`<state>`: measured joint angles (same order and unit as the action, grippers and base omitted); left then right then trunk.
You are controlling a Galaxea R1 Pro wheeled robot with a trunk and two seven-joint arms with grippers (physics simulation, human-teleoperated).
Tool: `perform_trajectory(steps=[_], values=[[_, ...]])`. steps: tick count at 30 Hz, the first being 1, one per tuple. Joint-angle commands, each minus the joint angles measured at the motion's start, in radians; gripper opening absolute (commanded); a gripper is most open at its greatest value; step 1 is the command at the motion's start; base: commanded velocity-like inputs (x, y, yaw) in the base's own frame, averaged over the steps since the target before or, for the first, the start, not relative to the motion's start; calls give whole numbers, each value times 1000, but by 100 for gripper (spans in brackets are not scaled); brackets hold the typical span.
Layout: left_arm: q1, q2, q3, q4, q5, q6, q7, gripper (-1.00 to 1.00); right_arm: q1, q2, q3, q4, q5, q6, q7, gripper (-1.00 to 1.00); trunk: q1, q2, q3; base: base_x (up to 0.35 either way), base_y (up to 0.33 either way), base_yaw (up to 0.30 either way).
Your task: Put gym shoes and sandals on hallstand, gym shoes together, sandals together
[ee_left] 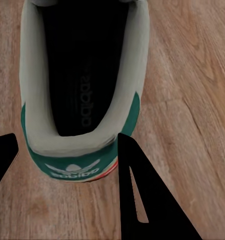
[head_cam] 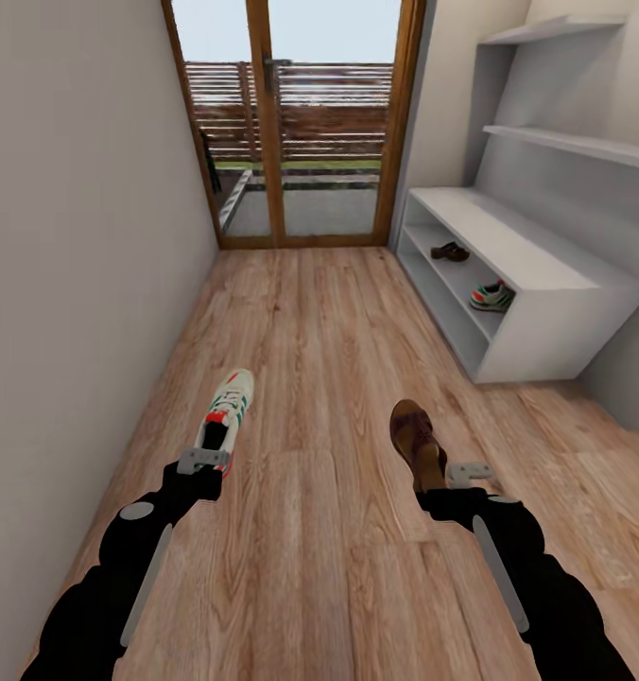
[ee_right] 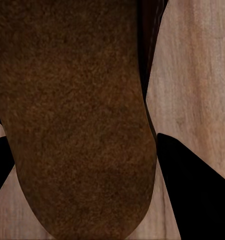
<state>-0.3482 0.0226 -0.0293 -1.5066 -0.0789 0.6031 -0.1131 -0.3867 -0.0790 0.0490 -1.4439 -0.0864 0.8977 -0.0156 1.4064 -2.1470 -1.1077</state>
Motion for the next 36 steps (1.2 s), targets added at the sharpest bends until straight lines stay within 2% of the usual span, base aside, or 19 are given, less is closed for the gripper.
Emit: perform_trajectory(steps=[1, 36], values=[[-1, 0, 0, -1, -9, 4, -7, -100, -1, -1, 1, -1, -7, 4, -4, -100, 0, 0, -1, 324, 105, 0], [-1, 0, 0, -1, -9, 4, -7, -100, 0, -1, 2, -3, -7, 4, -4, -100, 0, 0, -1, 324, 88, 0]])
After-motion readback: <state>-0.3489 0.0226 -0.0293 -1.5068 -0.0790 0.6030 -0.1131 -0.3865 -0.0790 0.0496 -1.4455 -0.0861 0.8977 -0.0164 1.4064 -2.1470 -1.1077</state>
